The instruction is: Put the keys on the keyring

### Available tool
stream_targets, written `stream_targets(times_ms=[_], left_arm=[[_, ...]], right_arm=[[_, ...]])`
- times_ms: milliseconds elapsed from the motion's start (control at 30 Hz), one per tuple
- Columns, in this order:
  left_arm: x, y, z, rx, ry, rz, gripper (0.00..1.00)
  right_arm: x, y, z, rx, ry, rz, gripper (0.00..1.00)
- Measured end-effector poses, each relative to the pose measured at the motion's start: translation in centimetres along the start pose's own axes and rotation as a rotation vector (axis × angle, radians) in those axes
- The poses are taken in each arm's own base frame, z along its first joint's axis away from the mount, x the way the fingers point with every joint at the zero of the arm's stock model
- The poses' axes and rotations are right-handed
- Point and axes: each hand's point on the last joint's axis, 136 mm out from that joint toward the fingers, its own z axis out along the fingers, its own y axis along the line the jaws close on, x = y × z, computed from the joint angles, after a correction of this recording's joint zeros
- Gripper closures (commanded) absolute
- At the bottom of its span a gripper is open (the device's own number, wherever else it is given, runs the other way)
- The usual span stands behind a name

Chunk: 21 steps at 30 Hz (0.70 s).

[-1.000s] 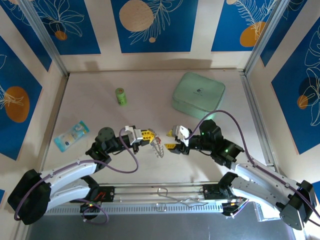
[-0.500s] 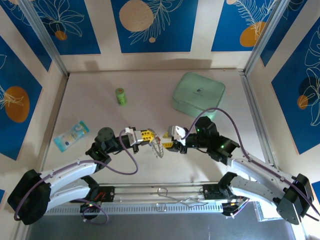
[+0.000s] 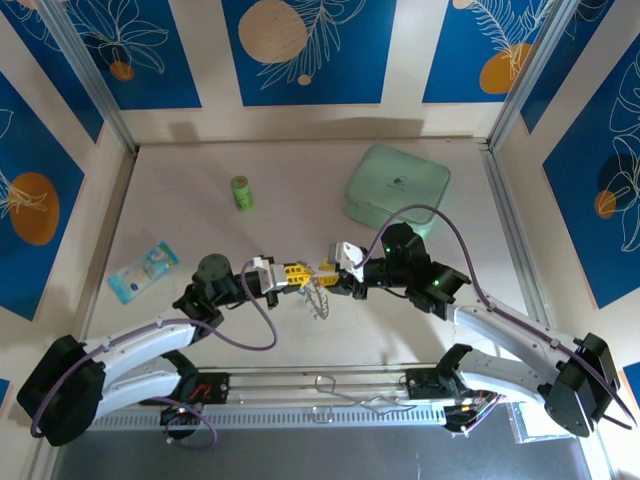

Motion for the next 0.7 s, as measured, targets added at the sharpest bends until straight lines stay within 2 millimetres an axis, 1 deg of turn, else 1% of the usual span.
stream_targets(times_ms=[100, 200, 267, 333, 367, 700], left_arm=[[0.1, -0.1, 0.1, 0.007, 0.002, -0.002, 1.00], [0.1, -0.1, 0.1, 0.010, 0.001, -0.003, 1.00], [0.1, -0.2, 0.1, 0.014, 0.000, -0.003, 1.00], [0.1, -0.2, 0.1, 0.014, 0.000, -0.003, 1.00], [0.1, -0.2, 0.1, 0.014, 0.000, -0.003, 1.00], [0.0, -0.4, 0.1, 0.025, -0.003, -0.003, 1.00]], right_arm=[[0.0, 0.0, 0.2, -0.015, 0.014, 0.014, 0.78], [0.3, 0.1, 0.1, -0.020, 0.029, 0.023, 0.79], [0.6, 0.3, 0.1, -0.026, 0.045, 0.031, 0.78], [1.1, 0.4, 0.1, -0.028, 0.065, 0.039, 0.73], [1.2, 0.4, 0.0, -0.029, 0.071, 0.041, 0.72], [1.6, 0.2, 0.3, -0.024, 0.101, 0.047, 0.74]])
